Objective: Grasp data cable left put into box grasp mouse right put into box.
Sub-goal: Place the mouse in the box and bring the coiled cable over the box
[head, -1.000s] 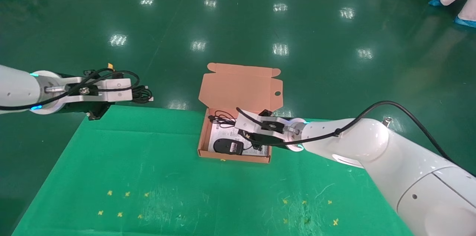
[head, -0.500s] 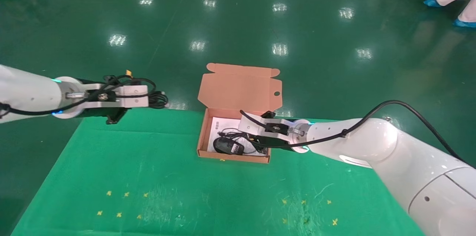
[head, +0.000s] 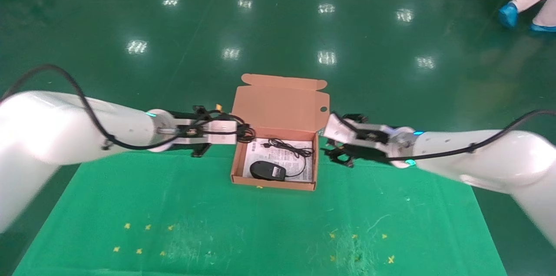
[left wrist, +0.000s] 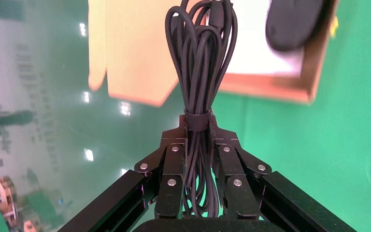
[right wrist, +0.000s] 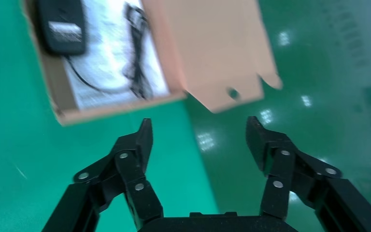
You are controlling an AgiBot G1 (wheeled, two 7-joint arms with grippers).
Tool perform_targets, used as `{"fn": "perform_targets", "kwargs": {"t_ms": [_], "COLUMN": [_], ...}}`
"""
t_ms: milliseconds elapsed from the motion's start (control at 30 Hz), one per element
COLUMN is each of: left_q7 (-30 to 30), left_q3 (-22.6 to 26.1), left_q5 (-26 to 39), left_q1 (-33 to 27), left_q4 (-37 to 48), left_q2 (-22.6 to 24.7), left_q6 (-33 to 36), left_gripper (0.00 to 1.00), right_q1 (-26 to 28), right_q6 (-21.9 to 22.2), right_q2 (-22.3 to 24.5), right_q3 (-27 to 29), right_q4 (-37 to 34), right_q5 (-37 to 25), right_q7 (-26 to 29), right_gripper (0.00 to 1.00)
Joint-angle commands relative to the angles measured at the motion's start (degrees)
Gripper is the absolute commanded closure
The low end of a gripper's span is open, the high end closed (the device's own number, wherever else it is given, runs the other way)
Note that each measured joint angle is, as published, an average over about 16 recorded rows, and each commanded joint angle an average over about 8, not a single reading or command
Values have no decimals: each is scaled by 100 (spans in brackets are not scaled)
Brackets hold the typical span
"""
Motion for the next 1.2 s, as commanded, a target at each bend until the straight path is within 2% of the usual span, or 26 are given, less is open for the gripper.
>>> {"fn": "perform_targets", "kwargs": {"t_ms": [33,200,433,900,933,1167,1200], "left_q7": [176,659,1068,1164,1164,1158,1157], "left_q3": [16,114,485,1352,1405,1649,1663], "left_q5": [-31,-434,-1159,-2256,-2322,-2637,-2655], "left_q1": [22,39,71,34,23,-24,-28], "left_q4": [369,895,1067,1039,1035,1034,1037], "left_q2": [265,505,560,572,572,576,577], "left_q6": [-238,-740,-1200,-1660,-1679,-1759,-1764], "left_gripper": [100,100,100,100,98,10,0], "right_q1": [51,101,91,144,147,151,150], "right_q6": [-20,-74,-93,-22,-12,75,80], "right_q2": [265,857,1490,2065,2089,2205,2213], "right_q3": [22,50,30,-33,-34,-31,-31], "right_q4": [197,745,1468,2240,2285,2521,2533], "right_q5": [-13,-48,-161,-484,-504,-578,-578], "right_q7": [72,340,764,1458,1484,1584,1591], "right_gripper": [0,0,0,0,0,0,0]}}
